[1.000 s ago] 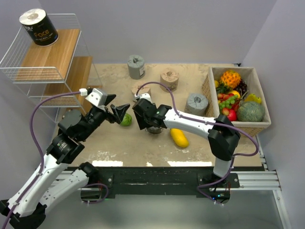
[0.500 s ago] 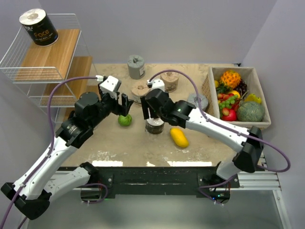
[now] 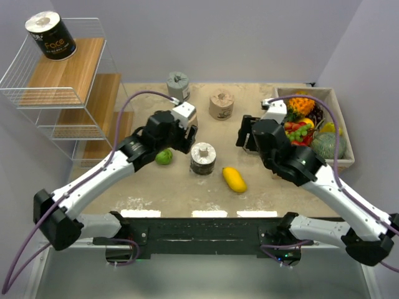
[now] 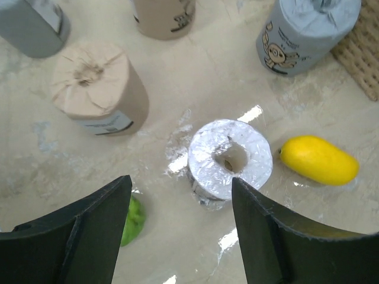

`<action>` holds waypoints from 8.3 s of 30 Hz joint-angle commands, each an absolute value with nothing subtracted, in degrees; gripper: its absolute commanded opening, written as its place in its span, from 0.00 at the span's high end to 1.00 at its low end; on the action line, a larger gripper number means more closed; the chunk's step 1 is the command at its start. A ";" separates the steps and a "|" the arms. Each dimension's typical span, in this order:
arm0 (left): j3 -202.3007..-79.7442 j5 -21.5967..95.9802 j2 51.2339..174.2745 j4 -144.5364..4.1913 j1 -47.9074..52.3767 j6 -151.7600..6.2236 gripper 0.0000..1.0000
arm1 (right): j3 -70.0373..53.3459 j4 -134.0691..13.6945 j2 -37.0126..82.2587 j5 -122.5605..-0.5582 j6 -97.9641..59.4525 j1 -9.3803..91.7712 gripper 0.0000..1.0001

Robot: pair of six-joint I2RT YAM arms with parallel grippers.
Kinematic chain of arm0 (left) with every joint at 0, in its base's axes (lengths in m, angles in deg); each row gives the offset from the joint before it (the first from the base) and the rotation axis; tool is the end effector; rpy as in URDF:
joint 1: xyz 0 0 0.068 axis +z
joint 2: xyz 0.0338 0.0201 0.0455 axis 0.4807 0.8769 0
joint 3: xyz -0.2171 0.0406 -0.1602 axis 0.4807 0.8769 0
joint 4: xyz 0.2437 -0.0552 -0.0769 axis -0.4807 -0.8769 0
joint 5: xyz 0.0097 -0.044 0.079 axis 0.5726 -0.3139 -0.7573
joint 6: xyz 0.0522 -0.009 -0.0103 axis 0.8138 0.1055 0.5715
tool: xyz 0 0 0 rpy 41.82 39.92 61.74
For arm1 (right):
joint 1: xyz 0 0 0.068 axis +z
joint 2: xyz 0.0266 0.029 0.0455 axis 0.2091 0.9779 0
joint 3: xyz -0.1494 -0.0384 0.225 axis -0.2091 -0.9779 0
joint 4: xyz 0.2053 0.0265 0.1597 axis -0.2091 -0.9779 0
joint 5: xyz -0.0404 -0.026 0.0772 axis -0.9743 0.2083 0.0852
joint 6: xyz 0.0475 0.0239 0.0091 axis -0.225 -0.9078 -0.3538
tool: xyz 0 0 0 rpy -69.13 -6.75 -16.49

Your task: Place and organize the paper towels onto the shelf

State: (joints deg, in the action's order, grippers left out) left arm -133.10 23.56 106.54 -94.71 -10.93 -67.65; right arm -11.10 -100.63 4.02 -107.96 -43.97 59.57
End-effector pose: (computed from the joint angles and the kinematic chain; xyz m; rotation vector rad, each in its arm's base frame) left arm 0.2120 -0.1715 0.3485 0.5348 2.0006 -0.4038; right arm 0.1621 0.1441 0.3990 0.1158 1.9804 0.1775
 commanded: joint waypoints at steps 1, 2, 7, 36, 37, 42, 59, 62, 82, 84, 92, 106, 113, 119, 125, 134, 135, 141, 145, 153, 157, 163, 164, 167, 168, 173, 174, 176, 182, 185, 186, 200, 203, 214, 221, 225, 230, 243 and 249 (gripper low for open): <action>-137.92 19.62 114.66 -95.57 -16.00 -68.22 0.27 | -13.57 -99.85 -1.76 -113.23 -46.02 59.71 0.26; -138.63 19.61 115.91 -95.74 -17.31 -68.13 0.27 | -13.75 -99.76 -3.42 -113.76 -46.10 59.71 0.27; -143.20 19.61 123.81 -96.88 -21.53 -67.87 0.27 | -13.49 -100.46 -5.90 -114.99 -45.14 59.71 0.26; -138.99 21.11 135.08 -94.95 -23.39 -69.63 0.31 | -16.04 -98.35 -8.27 -113.50 -43.47 59.71 0.25; -138.56 20.93 135.00 -94.26 -23.47 -69.54 0.33 | -16.04 -98.35 -8.36 -113.50 -43.55 59.79 0.25; -137.50 19.88 134.73 -93.46 -23.39 -69.45 0.43 | -15.86 -98.26 -8.80 -113.41 -43.47 59.71 0.25; -151.54 5.92 124.89 -105.31 -23.30 -65.68 0.56 | -15.34 -97.65 -8.80 -111.83 -43.55 59.71 0.25; -158.05 1.09 124.27 -108.83 -23.30 -62.87 0.55 | -14.90 -97.47 -8.36 -111.48 -43.38 59.71 0.25; -189.88 -18.35 127.79 -102.26 -9.94 -44.59 0.54 | -10.60 -99.67 -5.64 -107.35 -43.12 59.79 0.25; -189.79 -19.75 127.17 -99.44 -8.36 -42.48 0.54 | -10.15 -100.20 -5.46 -107.34 -43.12 59.71 0.25; -189.62 -21.34 124.89 -96.45 -0.55 -38.78 0.53 | -9.27 -100.46 -4.58 -107.26 -42.94 59.79 0.25; -189.70 -22.48 122.69 -93.55 6.67 -35.35 0.52 | -7.60 -100.37 -2.65 -106.64 -41.88 59.79 0.24; -189.88 -23.97 122.51 -92.85 7.46 -33.24 0.51 | -7.43 -100.55 -2.65 -106.55 -41.62 59.79 0.24; -188.39 -24.95 121.73 -92.76 11.15 -32.71 0.51 | -7.16 -101.07 -3.00 -106.55 -41.62 59.79 0.24; -186.46 -24.07 120.93 -93.28 14.93 -33.68 0.51 | -6.64 -101.43 -3.17 -106.38 -41.62 59.79 0.24; -186.19 -24.15 120.84 -93.55 17.75 -34.39 0.37 | -6.11 -101.78 -3.17 -106.03 -41.62 59.79 0.24; -186.10 -24.68 120.84 -93.28 17.83 -33.95 0.35 | -6.11 -101.78 -3.17 -106.03 -41.53 59.79 0.24; -187.15 -18.92 120.41 -95.64 17.75 -36.65 0.34 | -6.11 -101.34 -2.74 -105.68 -41.53 59.79 0.23; -187.42 -12.91 119.79 -98.55 17.75 -40.62 0.38 | -6.02 -100.64 -1.86 -104.80 -41.53 59.71 0.24; -182.15 -15.27 120.23 -98.99 17.84 -41.68 0.41 | -4.44 -100.55 -0.45 -103.56 -41.01 59.79 0.24; -179.87 -16.16 120.41 -99.17 18.01 -42.29 0.42 | -4.44 -100.55 -0.36 -103.13 -40.74 59.79 0.24; -178.45 -18.44 120.41 -98.21 20.73 -42.29 0.42 | -4.35 -100.64 0.07 -103.04 -40.57 59.79 0.24; -178.54 -18.70 120.23 -98.03 21.26 -42.38 0.43 | -4.18 -100.64 0.16 -103.13 -40.48 59.79 0.24; -178.28 -18.53 120.14 -97.85 23.45 -42.91 0.43 | -3.74 -100.55 0.52 -103.13 -40.30 59.71 0.24; -178.19 -17.75 120.05 -97.77 23.55 -43.08 0.43 | -3.65 -100.55 0.60 -103.13 -40.30 59.79 0.24; -177.14 -9.33 119.35 -98.73 23.55 -44.66 0.42 | -4.00 -100.20 1.04 -102.78 -40.39 59.79 0.24; -177.22 -7.65 119.00 -98.91 23.46 -44.93 0.42 | -4.17 -99.94 1.04 -102.51 -40.30 59.79 0.24; -177.66 -2.57 118.56 -99.43 23.37 -45.72 0.41 | -4.70 -99.67 1.13 -102.42 -40.48 59.79 0.24; -181.53 12.80 116.89 -102.15 22.67 -50.10 0.41 | -5.05 -98.97 1.57 -101.98 -40.74 59.79 0.24; -181.62 19.67 115.84 -103.29 21.36 -52.65 0.41 | -5.58 -98.79 1.66 -101.98 -40.83 59.71 0.24; -181.62 20.57 115.83 -104.00 20.31 -52.84 0.40 | -5.76 -98.97 1.83 -102.07 -41.09 59.71 0.24; -159.35 28.65 111.53 -100.51 -0.80 -53.99 0.35 | -9.63 -103.35 2.98 -106.12 -42.59 59.71 0.25; -151.06 28.67 113.97 -93.56 -1.06 -50.74 0.33 | -8.31 -105.64 3.07 -108.74 -42.59 59.79 0.25; -159.29 31.40 133.40 -92.86 -1.06 -52.58 0.30 | -15.34 -101.25 -5.11 -105.41 -43.12 59.71 0.25; -166.93 26.91 143.76 -94.51 -1.15 -53.89 0.28 | -15.34 -101.60 -5.90 -106.55 -40.83 59.79 0.24; -169.58 27.43 147.47 -95.66 -1.06 -55.64 0.28 | -15.86 -100.55 -6.78 -107.08 -40.04 59.79 0.24; -168.52 26.29 149.76 -96.01 -1.15 -57.85 0.30 | -16.22 -99.23 -6.78 -107.26 -39.07 59.71 0.23; -163.61 25.68 151.61 -94.61 -1.15 -59.25 0.32 | -16.57 -99.05 -6.42 -106.90 -39.42 59.71 0.23; -162.20 26.82 152.40 -94.16 -1.15 -58.73 0.34 | -16.39 -99.32 -6.95 -107.08 -39.51 59.71 0.23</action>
